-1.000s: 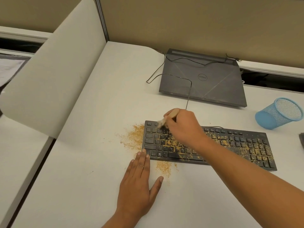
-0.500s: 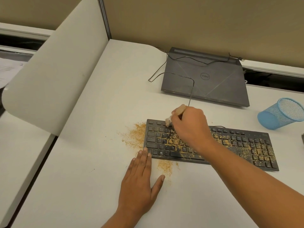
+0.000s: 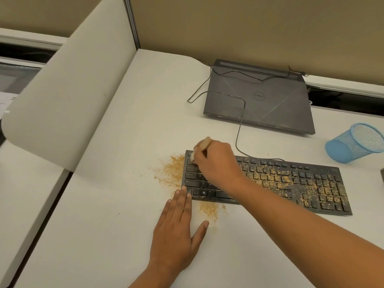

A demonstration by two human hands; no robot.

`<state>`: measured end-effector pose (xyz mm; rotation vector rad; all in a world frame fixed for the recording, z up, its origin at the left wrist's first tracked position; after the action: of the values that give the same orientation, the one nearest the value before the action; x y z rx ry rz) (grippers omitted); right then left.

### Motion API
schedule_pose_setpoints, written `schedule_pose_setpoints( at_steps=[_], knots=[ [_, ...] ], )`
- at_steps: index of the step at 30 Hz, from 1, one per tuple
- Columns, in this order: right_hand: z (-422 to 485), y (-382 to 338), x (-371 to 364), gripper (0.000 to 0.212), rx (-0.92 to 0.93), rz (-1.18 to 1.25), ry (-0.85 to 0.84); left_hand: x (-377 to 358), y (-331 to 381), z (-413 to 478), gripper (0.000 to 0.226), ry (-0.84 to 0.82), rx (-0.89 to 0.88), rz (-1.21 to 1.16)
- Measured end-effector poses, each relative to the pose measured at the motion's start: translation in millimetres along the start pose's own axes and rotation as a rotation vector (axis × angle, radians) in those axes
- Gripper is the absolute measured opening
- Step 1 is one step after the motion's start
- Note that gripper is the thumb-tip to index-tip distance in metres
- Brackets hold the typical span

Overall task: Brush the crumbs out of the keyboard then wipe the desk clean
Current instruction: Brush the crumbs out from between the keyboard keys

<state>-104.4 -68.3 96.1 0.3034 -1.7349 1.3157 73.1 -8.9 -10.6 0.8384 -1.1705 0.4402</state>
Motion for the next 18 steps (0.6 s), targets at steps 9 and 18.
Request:
schedule_pose_setpoints(
  at_steps=[9,18],
  knots=[
    [4,1,-5,0.038,0.032,0.016,-0.034,1,1,1,0.075,-0.002,0.001,-0.001],
    [-7,0,1,0.025,0.097,0.043,-0.161,1,0,1,0.074,-0.009,0.000,-0.005]
  ],
)
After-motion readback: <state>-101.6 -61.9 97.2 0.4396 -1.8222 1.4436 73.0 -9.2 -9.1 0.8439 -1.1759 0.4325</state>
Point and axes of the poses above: each hand's wrist, its own z-axis towards the middle knuckle, its own x-axis out of the back of the hand, y = z × x, the point moved 2 cm from there along z, towards the middle knuckle, and after that the axes turned 8 degrees about y, right-handed, at the moved point
